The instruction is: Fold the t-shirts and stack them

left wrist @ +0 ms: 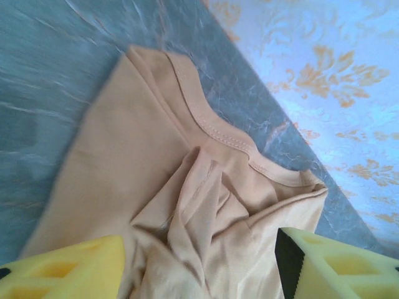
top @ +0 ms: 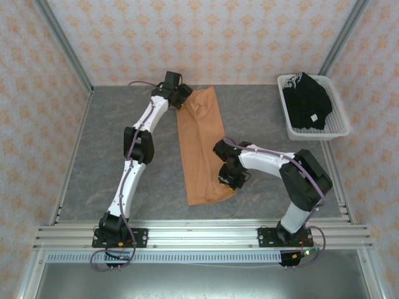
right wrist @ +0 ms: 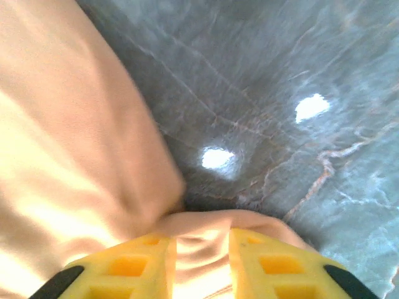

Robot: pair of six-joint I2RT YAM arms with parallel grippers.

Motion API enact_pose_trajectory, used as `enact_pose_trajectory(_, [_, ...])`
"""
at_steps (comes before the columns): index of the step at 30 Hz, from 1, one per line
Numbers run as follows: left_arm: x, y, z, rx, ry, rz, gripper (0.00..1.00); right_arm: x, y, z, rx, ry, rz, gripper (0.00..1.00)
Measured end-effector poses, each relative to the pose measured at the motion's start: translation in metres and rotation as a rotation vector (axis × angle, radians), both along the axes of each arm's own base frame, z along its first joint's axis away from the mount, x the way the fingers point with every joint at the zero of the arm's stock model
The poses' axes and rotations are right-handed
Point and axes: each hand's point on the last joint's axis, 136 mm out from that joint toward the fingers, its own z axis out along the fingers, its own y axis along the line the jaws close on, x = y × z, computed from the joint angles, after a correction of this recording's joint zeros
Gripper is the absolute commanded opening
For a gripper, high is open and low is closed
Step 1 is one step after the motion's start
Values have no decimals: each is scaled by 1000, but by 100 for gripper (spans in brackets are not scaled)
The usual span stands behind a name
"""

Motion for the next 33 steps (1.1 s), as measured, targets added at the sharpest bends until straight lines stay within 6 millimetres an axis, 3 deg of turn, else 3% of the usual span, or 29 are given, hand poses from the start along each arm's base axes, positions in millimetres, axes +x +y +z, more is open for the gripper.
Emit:
enact_pose_trajectory(4, [-43, 19, 58, 50, 28, -10, 65, 16, -16, 40, 42, -125, -47, 41])
enact_pose_trajectory(7, [-106, 24, 110, 47, 35, -40, 63, 24, -34, 64, 61, -201, -58, 43])
enact_pose_trajectory(10, [-181, 14, 130, 21, 65, -108, 59, 29, -49, 79, 68, -257, -22, 49])
enact_pose_trajectory(13, [-272, -12, 94, -5, 201, -233, 55, 25, -50, 84, 102, -263, 49, 50])
enact_pose_trajectory(17, [-408, -42, 1, -11, 526, -410, 55, 4, -43, 64, 162, -181, 140, 50])
enact_pose_trajectory(19, [-469, -48, -30, 14, 659, -473, 56, -10, -42, 47, 184, -122, 167, 50])
enact_pose_trajectory(21, [-504, -54, -40, 28, 714, -513, 57, -21, -42, 35, 197, -79, 181, 50])
enact_pose_trajectory(23, [-521, -63, -42, 23, 713, -535, 57, -29, -42, 27, 207, -49, 193, 50])
enact_pose_trajectory(25, [-525, -73, -41, 10, 692, -542, 57, -32, -40, 21, 218, -30, 200, 50])
enact_pose_trajectory(29, [-520, -89, -42, -11, 648, -529, 54, -37, -39, 10, 230, -4, 208, 50])
enact_pose_trajectory(33, [-515, -93, -51, -2, 649, -501, 42, -37, -37, 8, 241, -8, 217, 50])
